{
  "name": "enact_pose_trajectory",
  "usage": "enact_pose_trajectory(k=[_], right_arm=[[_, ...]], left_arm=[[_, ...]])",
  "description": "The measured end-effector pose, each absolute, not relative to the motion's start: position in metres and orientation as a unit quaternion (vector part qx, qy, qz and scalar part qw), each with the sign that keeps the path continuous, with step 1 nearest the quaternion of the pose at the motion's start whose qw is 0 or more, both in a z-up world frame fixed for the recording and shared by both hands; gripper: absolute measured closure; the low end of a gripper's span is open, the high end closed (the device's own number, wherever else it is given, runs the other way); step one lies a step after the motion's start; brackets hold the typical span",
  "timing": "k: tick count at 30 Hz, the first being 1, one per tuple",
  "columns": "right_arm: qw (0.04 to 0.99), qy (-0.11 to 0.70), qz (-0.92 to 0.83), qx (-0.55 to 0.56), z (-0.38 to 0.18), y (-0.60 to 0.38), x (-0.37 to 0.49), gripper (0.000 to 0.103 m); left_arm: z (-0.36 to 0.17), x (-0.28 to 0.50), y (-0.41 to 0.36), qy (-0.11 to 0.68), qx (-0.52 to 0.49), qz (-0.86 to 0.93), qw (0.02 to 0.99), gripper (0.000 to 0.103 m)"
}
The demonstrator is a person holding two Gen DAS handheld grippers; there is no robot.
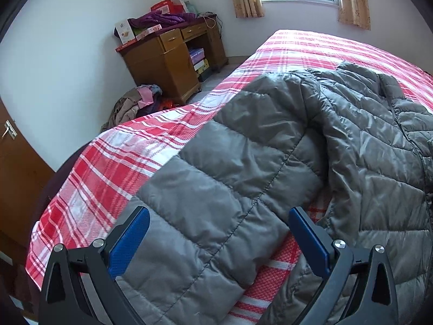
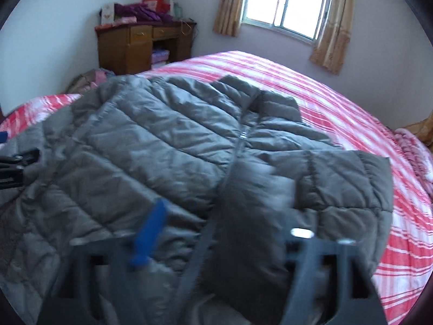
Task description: Fold large clothes
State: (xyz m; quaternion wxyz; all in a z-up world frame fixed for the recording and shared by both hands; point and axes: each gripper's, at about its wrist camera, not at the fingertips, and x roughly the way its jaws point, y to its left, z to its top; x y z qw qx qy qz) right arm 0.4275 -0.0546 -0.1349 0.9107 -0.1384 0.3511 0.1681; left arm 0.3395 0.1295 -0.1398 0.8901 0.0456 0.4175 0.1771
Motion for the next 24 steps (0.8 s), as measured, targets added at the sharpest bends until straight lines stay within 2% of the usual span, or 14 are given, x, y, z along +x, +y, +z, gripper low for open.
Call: enact_pose_trajectory(k=[4,7,13,24], right_arm=[[0.908,0.347,0.191,-0.139,-0.119,-0.051,0.400,0.020],[0.907,0.329,0.220,-0.142,-0.107,-0.052,0.372,0.014],[0.920,0.305,0.214,-0.124,-0.099,-0.085,0.345,0.014],[0.927,0.361,0.084,-0.060,-0.142,-0.183,0.367,0.014]], left_arm=[[-0.124,0.333,0.130,0.406,0.039,0.182,0.895,0.001],[-0.113,0.329,0.124,0.394,0.043,0.183,0.900,0.001],[-0.097,0.322,0.084,0.385,0.049,0.146,0.910,0.001],[-0.108,0.364,-0.042,0.403,0.049,0.012,0.914,0.001]])
